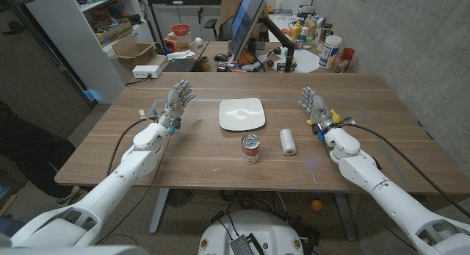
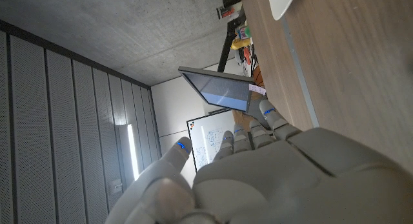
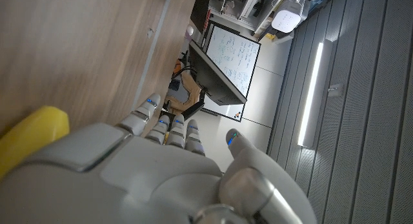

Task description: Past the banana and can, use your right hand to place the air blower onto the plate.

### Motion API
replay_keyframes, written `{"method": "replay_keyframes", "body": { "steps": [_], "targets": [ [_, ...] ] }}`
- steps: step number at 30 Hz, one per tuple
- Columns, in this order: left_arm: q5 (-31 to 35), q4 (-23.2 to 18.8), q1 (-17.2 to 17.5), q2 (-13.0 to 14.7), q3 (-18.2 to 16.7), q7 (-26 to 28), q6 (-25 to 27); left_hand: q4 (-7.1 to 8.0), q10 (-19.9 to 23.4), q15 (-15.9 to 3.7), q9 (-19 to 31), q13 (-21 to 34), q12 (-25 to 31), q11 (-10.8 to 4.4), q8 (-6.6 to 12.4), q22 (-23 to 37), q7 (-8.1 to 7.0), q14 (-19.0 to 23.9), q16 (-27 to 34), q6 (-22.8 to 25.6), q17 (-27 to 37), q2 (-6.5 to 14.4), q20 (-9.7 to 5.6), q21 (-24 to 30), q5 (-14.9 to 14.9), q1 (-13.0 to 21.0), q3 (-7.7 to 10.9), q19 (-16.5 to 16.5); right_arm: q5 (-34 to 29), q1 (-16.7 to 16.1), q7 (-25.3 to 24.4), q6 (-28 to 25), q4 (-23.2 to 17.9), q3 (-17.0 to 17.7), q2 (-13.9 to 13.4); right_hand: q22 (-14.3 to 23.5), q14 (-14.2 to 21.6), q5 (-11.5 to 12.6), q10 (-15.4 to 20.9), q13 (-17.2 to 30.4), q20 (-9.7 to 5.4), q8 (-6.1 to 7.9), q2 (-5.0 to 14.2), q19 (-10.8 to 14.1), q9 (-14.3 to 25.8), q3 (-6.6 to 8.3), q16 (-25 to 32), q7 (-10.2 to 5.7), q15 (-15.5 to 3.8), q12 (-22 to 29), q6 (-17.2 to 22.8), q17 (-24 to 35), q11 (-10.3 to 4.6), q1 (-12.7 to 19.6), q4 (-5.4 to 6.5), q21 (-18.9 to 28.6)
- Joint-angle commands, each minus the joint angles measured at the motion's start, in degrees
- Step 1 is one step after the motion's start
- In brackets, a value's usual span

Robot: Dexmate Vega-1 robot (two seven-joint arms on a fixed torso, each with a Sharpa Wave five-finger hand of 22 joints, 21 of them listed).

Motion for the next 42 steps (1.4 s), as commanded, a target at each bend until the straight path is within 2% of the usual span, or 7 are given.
{"method": "replay_keyframes", "body": {
  "steps": [1,9,14,21,31,35,42],
  "targets": [
    [-3.5,7.3,-2.0,1.0,-1.7,-11.2,-2.3,0.07,0.1,-0.03,0.3,0.3,0.3,-0.35,0.23,0.2,-0.04,-0.4,0.3,-0.6,0.2,5.6,0.27,0.3,0.4,0.1,0.46,-0.2,-5.2,-5.4,-11.6,-3.7,-13.0,-0.6,0.3,0.3,-0.5,0.2,0.5,0.1,-2.37,0.44,3.23,0.6,0.1,0.53,0.4,-0.1,-0.09,0.3,0.4,0.0,0.01,0.3,-0.19,0.2],
    [-2.9,8.8,-3.1,0.4,-1.6,-10.7,-3.0,0.05,0.2,0.0,0.3,0.3,0.4,-0.38,0.24,0.2,-0.05,-0.4,0.3,-0.5,0.2,5.6,0.33,0.2,0.4,0.1,0.44,-0.2,-5.3,-2.0,-8.4,-1.1,-8.3,-1.2,0.9,0.3,1.5,0.3,3.0,0.1,-1.43,1.22,2.97,2.2,0.2,0.62,0.9,0.4,0.66,1.1,2.8,-0.2,0.77,1.0,-1.07,0.8],
    [-2.8,9.5,-3.6,-0.5,-1.6,-10.4,-4.0,0.02,0.3,0.25,0.3,0.3,0.4,-0.12,0.34,0.2,-0.25,-0.3,0.4,-0.3,0.2,5.6,0.79,0.2,0.4,0.1,0.41,-0.2,-5.7,0.7,-6.1,0.0,-5.6,-1.2,0.2,0.4,7.5,0.0,8.2,0.3,1.51,3.4,2.52,6.3,0.7,1.27,1.7,0.0,3.1,2.1,11.6,-0.5,0.66,4.3,-4.95,1.7],
    [-1.7,7.3,-3.2,-0.6,-1.3,-7.8,-3.7,0.0,0.6,0.39,0.3,0.3,0.5,0.04,0.55,0.2,-0.17,0.0,0.5,0.3,0.2,5.7,0.9,0.2,0.4,0.1,0.44,0.0,-5.7,3.8,-1.4,2.7,-2.7,-0.9,-1.5,0.4,11.0,-0.3,12.3,0.4,1.92,4.13,2.09,9.1,1.0,1.66,2.1,-0.32,2.47,2.8,15.7,-0.5,0.03,6.6,-7.64,2.2],
    [-1.1,5.6,-3.1,-1.1,-0.1,-7.7,-3.4,0.0,1.1,0.46,0.3,0.3,0.7,0.18,0.61,0.2,-0.12,0.2,0.5,0.7,0.2,5.7,0.91,0.2,0.4,0.1,0.45,0.3,-7.8,4.3,3.1,3.2,-5.6,1.2,-8.7,0.4,11.9,-0.5,12.9,0.4,2.26,3.74,0.97,9.9,0.9,1.31,2.0,-0.72,2.55,2.6,15.9,-0.5,-0.11,7.2,-8.85,2.2],
    [-1.4,5.9,-3.2,-1.7,0.3,-8.6,-3.4,-0.01,1.0,0.49,0.3,0.3,0.6,0.23,0.6,0.2,-0.11,0.3,0.5,0.7,0.2,5.7,0.89,0.2,0.4,0.1,0.45,0.3,-8.1,2.6,2.9,4.8,-7.3,3.2,-10.7,0.4,12.9,-0.5,13.2,0.4,2.97,3.51,0.57,10.7,0.9,1.17,2.1,-0.85,2.89,2.5,16.0,-0.5,0.03,7.6,-9.49,2.4],
    [-1.7,5.6,-3.0,-2.0,0.5,-9.6,-4.1,-0.01,1.0,0.52,0.3,0.3,0.6,0.24,0.56,0.2,-0.08,0.3,0.5,0.7,0.2,5.7,0.91,0.2,0.4,0.1,0.45,0.3,-11.2,-2.1,1.8,3.0,-13.5,7.3,-17.5,0.4,13.1,-0.7,13.2,0.4,3.2,3.16,-0.65,10.9,0.9,0.19,2.0,-1.04,3.13,2.2,15.9,-0.3,0.8,6.7,-9.56,2.2]
  ]
}}
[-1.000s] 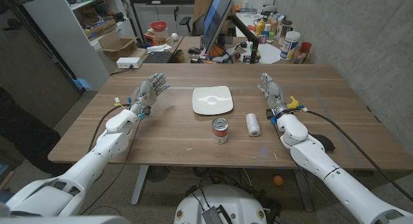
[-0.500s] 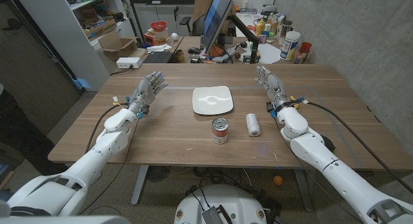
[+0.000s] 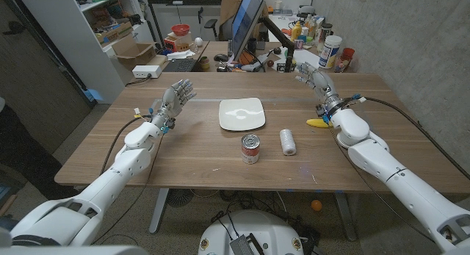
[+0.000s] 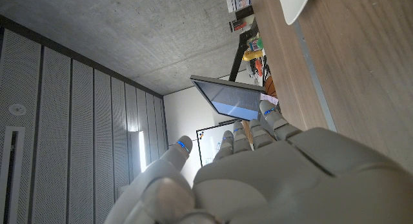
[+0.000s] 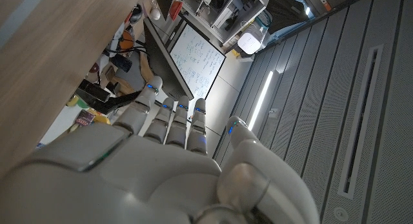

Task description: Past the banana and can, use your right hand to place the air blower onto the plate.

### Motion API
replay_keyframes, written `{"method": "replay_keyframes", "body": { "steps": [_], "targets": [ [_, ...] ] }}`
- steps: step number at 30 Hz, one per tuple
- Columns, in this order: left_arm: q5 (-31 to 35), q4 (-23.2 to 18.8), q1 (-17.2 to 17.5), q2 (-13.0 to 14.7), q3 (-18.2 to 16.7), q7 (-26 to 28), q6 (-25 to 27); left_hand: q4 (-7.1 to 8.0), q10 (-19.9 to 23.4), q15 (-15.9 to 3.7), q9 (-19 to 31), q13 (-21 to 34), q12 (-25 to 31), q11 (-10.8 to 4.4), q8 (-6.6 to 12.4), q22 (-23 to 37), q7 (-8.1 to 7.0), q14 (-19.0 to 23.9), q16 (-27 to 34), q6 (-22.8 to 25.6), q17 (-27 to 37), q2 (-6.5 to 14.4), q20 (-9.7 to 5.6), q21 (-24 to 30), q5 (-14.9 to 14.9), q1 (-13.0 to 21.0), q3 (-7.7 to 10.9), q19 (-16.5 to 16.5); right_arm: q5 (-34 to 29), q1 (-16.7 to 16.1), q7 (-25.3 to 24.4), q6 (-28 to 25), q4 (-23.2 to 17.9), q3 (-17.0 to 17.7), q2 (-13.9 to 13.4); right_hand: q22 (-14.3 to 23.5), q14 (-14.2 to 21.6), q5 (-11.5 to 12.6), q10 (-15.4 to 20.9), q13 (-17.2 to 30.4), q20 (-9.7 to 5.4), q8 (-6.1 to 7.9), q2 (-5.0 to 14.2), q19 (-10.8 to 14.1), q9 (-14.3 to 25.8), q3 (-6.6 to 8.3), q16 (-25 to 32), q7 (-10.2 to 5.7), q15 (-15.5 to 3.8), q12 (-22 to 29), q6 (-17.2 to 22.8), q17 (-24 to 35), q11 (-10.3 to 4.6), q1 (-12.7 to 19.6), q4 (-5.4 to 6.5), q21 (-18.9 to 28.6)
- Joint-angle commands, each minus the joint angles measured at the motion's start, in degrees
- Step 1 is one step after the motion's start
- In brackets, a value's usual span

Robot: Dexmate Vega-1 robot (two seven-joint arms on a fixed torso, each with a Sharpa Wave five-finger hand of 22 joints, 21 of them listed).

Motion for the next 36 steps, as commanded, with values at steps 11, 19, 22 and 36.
{"method": "replay_keyframes", "body": {
  "steps": [11,19,22,36],
  "targets": [
    [-0.8,-1.5,1.5,-0.2,0.2,-1.9,-1.1,-0.08,0.5,0.29,0.3,0.3,0.2,0.17,0.29,0.2,0.24,0.1,0.3,0.5,0.2,5.7,0.4,0.1,0.4,0.1,0.39,0.2,-6.1,-17.6,-1.5,-2.7,-17.6,17.7,-18.2,0.2,0.0,-0.3,-0.6,0.2,0.06,-1.3,-3.53,0.3,0.0,-2.33,-0.3,-1.43,0.31,-1.4,-0.4,0.4,-1.35,-2.0,-0.37,-0.1],
    [-1.2,-1.5,1.7,-0.3,0.4,-2.9,-1.3,-0.08,0.8,0.2,0.3,0.3,0.3,0.13,0.32,0.2,0.16,0.4,0.3,0.6,0.2,5.8,0.37,0.1,0.5,0.1,0.41,0.5,-9.3,-27.9,-1.7,-3.1,-23.0,29.9,-17.0,0.2,0.1,-0.1,-0.5,0.1,-1.04,-1.8,-4.54,0.8,-0.1,-3.68,-0.4,0.16,-0.78,-1.7,-0.7,0.6,-1.24,-3.8,0.11,-0.2],
    [-0.9,-2.8,2.1,-0.1,0.5,-2.7,-1.3,-0.07,0.8,0.15,0.3,0.3,0.3,0.09,0.32,0.2,0.11,0.5,0.3,0.7,0.2,5.7,0.35,0.2,0.5,0.1,0.39,0.7,-10.8,-31.4,-0.6,-3.0,-25.0,35.1,-14.9,0.2,0.2,-0.1,-0.3,0.1,-1.39,-1.8,-4.69,1.2,-0.1,-4.12,-0.4,0.44,-1.19,-1.7,-0.4,0.7,-0.7,-4.6,0.49,-0.2],
    [0.2,-5.7,2.4,0.5,1.6,-2.7,-1.1,-0.04,0.9,0.15,0.3,0.3,0.3,0.06,0.29,0.2,0.12,0.6,0.3,0.8,0.2,5.6,0.29,0.1,0.5,0.0,0.29,0.8,-17.7,-37.0,7.5,-5.0,-31.3,47.2,-6.5,0.2,-0.4,0.2,-0.9,0.1,-1.94,-2.22,-5.57,1.0,-0.2,-5.15,-0.8,0.65,-1.77,-2.1,-0.7,0.7,-0.49,-6.0,0.93,-0.5]
  ]
}}
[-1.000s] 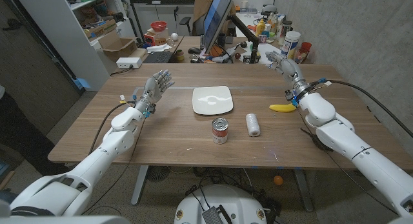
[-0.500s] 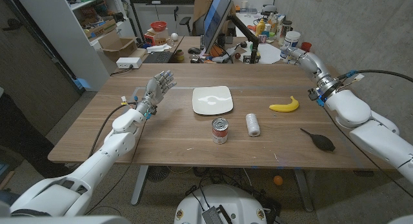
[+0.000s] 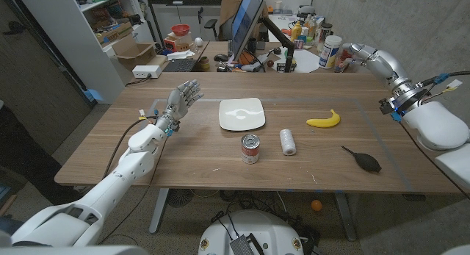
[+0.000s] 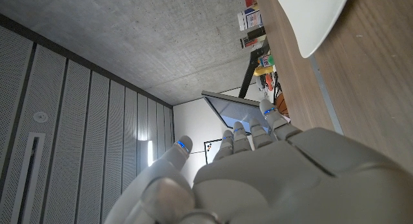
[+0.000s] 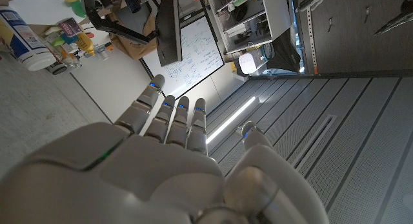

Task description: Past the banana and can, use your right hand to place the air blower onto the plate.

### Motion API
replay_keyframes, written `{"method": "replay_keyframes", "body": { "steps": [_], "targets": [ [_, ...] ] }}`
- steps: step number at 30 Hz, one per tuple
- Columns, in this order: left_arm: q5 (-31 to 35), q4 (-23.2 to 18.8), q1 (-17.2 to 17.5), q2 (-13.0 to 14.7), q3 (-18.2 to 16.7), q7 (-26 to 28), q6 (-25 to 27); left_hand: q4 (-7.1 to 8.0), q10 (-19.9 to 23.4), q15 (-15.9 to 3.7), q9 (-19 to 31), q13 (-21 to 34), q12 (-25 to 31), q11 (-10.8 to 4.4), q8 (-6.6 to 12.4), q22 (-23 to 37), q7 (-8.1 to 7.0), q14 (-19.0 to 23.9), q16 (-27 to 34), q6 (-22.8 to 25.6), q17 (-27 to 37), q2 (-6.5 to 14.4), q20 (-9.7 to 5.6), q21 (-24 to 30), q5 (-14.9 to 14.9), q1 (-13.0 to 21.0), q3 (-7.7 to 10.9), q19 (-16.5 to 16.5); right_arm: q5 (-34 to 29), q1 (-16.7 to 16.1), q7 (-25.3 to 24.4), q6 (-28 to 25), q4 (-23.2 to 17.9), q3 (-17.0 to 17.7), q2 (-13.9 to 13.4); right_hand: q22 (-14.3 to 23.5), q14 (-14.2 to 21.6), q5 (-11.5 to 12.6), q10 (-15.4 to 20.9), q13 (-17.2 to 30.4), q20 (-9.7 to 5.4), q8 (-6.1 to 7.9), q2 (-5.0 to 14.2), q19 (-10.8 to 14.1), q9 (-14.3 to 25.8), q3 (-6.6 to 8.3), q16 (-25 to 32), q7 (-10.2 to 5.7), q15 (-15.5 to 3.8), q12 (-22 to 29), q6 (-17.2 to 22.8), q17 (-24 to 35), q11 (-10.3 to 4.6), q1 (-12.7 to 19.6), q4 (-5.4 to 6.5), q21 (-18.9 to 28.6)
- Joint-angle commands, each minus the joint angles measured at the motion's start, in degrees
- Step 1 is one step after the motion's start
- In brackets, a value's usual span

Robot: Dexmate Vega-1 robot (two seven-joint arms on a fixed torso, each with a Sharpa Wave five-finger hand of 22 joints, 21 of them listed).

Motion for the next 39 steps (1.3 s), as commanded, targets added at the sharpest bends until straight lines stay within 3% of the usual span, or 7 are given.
{"method": "replay_keyframes", "body": {
  "steps": [1,16,17,22,26,29,39],
  "targets": [
    [0.9,-2.4,0.3,0.6,0.9,0.0,0.3,-0.03,0.6,0.36,0.1,0.3,0.3,-0.27,0.28,0.2,0.19,0.3,0.3,0.3,0.2,5.6,0.2,0.1,0.1,0.0,0.28,0.3,-6.9,-6.1,6.6,-2.0,-6.4,11.2,5.8,0.2,-0.4,0.4,-0.1,0.1,-0.47,-0.49,-0.55,-0.4,0.0,-0.9,-0.4,0.21,-0.2,-0.4,-0.2,0.1,0.25,-1.1,0.06,-0.3],
    [0.9,-0.9,-1.6,-1.0,2.0,-1.6,-0.3,0.0,0.6,0.42,0.1,0.3,0.2,-0.14,0.24,0.2,0.34,0.5,0.3,0.4,0.2,5.8,0.34,0.0,0.2,0.0,0.31,0.4,-20.9,-10.5,13.5,-5.2,-14.9,22.5,15.9,0.2,-2.9,1.3,-4.0,0.1,-0.45,-1.87,-2.93,-2.2,-0.1,-2.71,-1.4,-1.29,-0.23,-1.6,-4.0,-0.2,-1.02,-2.4,-0.3,-1.4],
    [0.9,-0.8,-1.8,-1.1,2.1,-1.8,-0.3,0.0,0.6,0.38,0.1,0.3,0.2,-0.13,0.24,0.2,0.3,0.5,0.3,0.4,0.2,5.8,0.34,0.0,0.2,0.1,0.33,0.4,-22.3,-10.7,13.6,-5.7,-15.5,23.1,16.6,0.2,-3.2,1.5,-4.8,0.1,0.01,-1.9,-2.95,-2.8,-0.1,-2.8,-1.4,-1.62,-0.22,-1.7,-4.5,-0.2,-1.93,-2.4,-0.37,-1.7],
    [1.0,-0.2,-2.4,-1.5,2.4,-2.5,-0.6,0.02,0.8,0.41,0.1,0.3,0.2,-0.18,0.23,0.2,0.28,0.5,0.3,0.4,0.2,6.0,0.37,0.0,0.2,0.1,0.4,0.4,-28.9,-11.3,13.8,-6.7,-17.2,25.4,19.9,0.2,-4.3,1.8,-5.5,0.1,0.95,-1.83,-2.85,-3.8,-0.1,-2.83,-1.6,-3.11,-0.02,-1.6,-5.2,-0.3,-2.54,-2.2,-0.6,-1.9],
    [1.0,0.1,-2.8,-1.7,2.7,-2.9,-0.5,0.03,0.7,0.36,0.1,0.3,0.2,-0.21,0.22,0.2,0.27,0.5,0.3,0.4,0.2,6.0,0.36,0.0,0.2,0.1,0.43,0.4,-31.4,-11.2,14.7,-8.3,-18.1,26.1,22.0,0.2,-5.1,2.1,-6.4,0.1,3.16,-1.8,-2.67,-4.5,-0.1,-2.73,-1.6,-4.29,0.13,-1.6,-5.8,-0.4,-2.57,-1.7,-1.05,-2.0],
    [1.0,0.2,-3.0,-1.9,2.8,-3.2,-0.3,0.04,0.7,0.35,0.1,0.3,0.2,-0.23,0.22,0.2,0.28,0.5,0.3,0.4,0.2,6.1,0.34,0.0,0.2,0.1,0.44,0.4,-33.7,-11.2,15.3,-9.4,-18.8,26.3,22.7,0.2,-5.9,2.2,-7.2,0.1,5.07,-1.76,-2.64,-5.5,-0.1,-2.73,-1.6,-4.76,0.18,-1.6,-6.3,-0.4,-2.48,-1.3,-1.38,-2.3],
    [1.3,0.1,-3.2,-1.8,3.0,-3.1,-0.3,0.06,0.7,0.32,0.1,0.3,0.2,-0.19,0.21,0.2,0.25,0.6,0.3,0.5,0.2,6.1,0.31,0.0,0.2,0.1,0.46,0.5,-49.3,-12.2,18.1,-15.9,-22.6,25.8,23.4,0.2,-7.0,2.3,-8.3,0.1,7.71,-1.73,-2.44,-6.7,-0.1,-2.7,-1.6,-5.87,1.04,-1.6,-7.2,-0.4,-2.57,-0.9,-1.83,-2.4]
  ]
}}
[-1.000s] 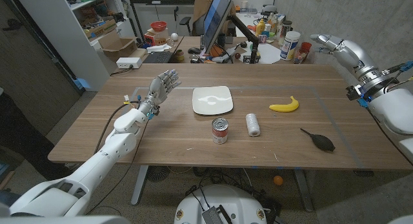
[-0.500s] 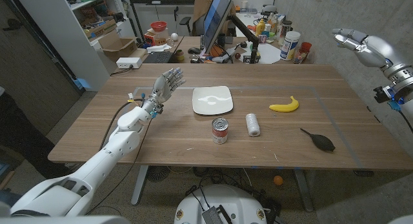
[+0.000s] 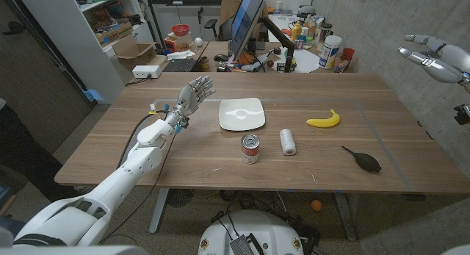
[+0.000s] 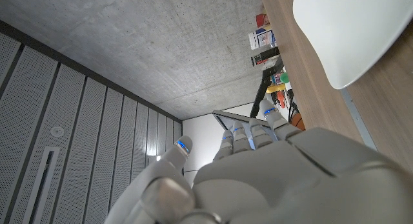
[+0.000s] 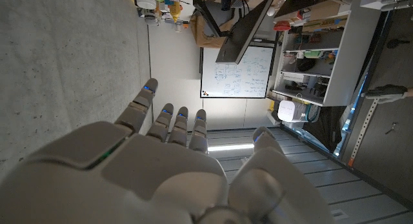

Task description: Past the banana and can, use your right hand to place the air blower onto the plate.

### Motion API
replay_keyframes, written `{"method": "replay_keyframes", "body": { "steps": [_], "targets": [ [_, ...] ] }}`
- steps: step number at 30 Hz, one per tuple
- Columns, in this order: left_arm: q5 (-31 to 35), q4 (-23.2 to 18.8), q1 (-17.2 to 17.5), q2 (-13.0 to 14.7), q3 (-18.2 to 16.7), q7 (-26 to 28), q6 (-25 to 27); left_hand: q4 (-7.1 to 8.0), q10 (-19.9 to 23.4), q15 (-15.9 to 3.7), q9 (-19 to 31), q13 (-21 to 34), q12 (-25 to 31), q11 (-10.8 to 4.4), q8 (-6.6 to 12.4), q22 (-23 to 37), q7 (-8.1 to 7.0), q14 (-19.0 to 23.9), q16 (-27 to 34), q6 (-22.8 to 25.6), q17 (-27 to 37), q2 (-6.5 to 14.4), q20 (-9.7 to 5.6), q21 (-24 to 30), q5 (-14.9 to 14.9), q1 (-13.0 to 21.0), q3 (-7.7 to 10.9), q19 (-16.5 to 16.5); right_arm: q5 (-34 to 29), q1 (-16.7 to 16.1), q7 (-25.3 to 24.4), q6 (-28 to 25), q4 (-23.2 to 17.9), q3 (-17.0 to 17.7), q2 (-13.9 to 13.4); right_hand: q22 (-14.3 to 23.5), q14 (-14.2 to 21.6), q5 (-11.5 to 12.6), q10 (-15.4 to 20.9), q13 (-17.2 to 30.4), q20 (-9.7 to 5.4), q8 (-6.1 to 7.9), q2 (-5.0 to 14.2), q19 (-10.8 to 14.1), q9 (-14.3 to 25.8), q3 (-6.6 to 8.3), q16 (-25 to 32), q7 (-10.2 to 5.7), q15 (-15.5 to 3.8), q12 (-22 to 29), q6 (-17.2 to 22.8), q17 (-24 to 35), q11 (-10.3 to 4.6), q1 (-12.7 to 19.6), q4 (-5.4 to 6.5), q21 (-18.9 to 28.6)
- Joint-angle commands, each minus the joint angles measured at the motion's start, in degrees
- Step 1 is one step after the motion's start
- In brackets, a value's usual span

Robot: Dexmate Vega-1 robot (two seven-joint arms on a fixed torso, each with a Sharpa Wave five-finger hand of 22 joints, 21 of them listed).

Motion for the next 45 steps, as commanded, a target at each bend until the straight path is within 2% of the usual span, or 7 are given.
{"method": "replay_keyframes", "body": {
  "steps": [1,7,13,23,25,30,45],
  "targets": [
    [0.3,0.3,-0.6,-0.2,0.4,-0.3,0.1,0.05,0.4,0.02,0.1,0.3,0.2,0.1,0.22,0.2,0.25,0.3,0.3,0.5,0.2,6.1,0.3,0.0,0.2,0.1,0.45,0.5,-16.0,-0.9,3.4,-7.0,-4.3,0.6,2.5,0.2,-0.5,0.4,0.0,0.1,1.09,0.17,0.14,0.4,0.2,0.15,0.0,-0.67,0.13,0.1,0.2,0.0,-0.16,0.9,-0.59,-0.2],
    [0.3,0.9,-0.8,-0.3,0.4,-0.5,0.0,0.05,0.4,0.02,0.1,0.3,0.2,0.11,0.2,0.2,0.3,0.3,0.3,0.5,0.2,6.0,0.29,-0.1,0.2,0.1,0.46,0.5,-21.7,-1.2,5.4,-9.8,-5.4,0.6,3.4,0.2,-0.6,0.4,-0.5,0.1,3.91,0.09,0.52,0.3,0.2,0.42,0.2,-1.18,0.0,0.2,-0.6,0.0,-0.31,1.7,-1.19,0.0],
    [0.4,1.6,-1.3,-0.6,0.5,-0.8,-0.1,0.06,0.5,0.12,0.1,0.3,0.2,0.14,0.2,0.2,0.31,0.3,0.3,0.5,0.2,6.0,0.28,-0.1,0.2,0.1,0.46,0.5,-28.1,-1.9,8.2,-11.8,-6.6,0.9,3.3,0.1,-0.9,0.5,-1.1,0.0,3.17,-0.24,0.36,0.5,0.2,0.51,0.3,-1.14,0.12,0.2,-2.4,0.0,-0.59,2.5,-1.88,0.3],
    [0.6,3.0,-2.3,-1.3,1.0,-1.4,0.0,0.07,0.5,0.05,0.1,0.3,0.2,0.1,0.18,0.2,0.25,0.3,0.2,0.5,0.3,6.0,0.27,-0.1,0.2,0.1,0.47,0.5,-27.9,-2.3,10.3,-9.1,-6.6,2.1,4.6,0.1,-0.1,0.5,-1.4,0.0,3.39,0.07,0.08,3.7,0.2,0.6,0.7,-1.62,-0.19,0.4,-3.0,0.0,-0.6,3.6,-2.92,1.3],
    [0.7,3.5,-2.6,-1.5,1.1,-1.6,-0.2,0.07,0.5,0.08,0.1,0.3,0.1,0.16,0.17,0.2,0.25,0.3,0.2,0.5,0.3,6.0,0.26,-0.1,0.2,0.1,0.47,0.5,-28.0,-2.5,10.1,-8.3,-6.5,2.1,4.8,0.1,0.1,0.5,-1.4,0.1,2.61,0.17,-0.01,4.5,0.2,0.63,0.8,-1.59,-0.13,0.4,-3.2,0.0,-0.65,4.0,-3.27,1.5],
    [0.7,4.3,-3.1,-1.9,1.3,-2.1,-0.2,0.08,0.5,-0.04,0.1,0.3,0.2,0.1,0.16,0.2,0.15,0.4,0.2,0.5,0.3,5.8,0.13,-0.1,0.2,0.0,0.36,0.6,-29.5,-3.2,10.1,-6.6,-6.5,1.8,5.1,0.0,0.9,0.7,-0.9,0.1,-1.95,0.37,-0.23,4.6,0.2,0.67,1.0,-1.36,-0.33,0.8,-3.4,-0.1,-0.67,5.1,-4.23,1.2],
    [0.7,5.7,-3.9,-2.5,1.5,-3.0,-0.3,0.12,0.6,0.0,0.1,0.3,0.1,0.1,0.14,0.2,0.23,0.4,0.2,0.5,0.3,5.5,0.11,-0.2,0.2,-0.1,0.12,0.6,-30.7,-4.1,11.1,-5.5,-4.8,-1.2,5.9,0.1,1.0,0.7,-1.1,0.1,-2.46,0.16,-0.9,4.5,0.2,0.25,0.8,0.44,-0.33,0.7,-4.7,0.0,-0.47,5.4,-4.78,0.9]
  ]
}}
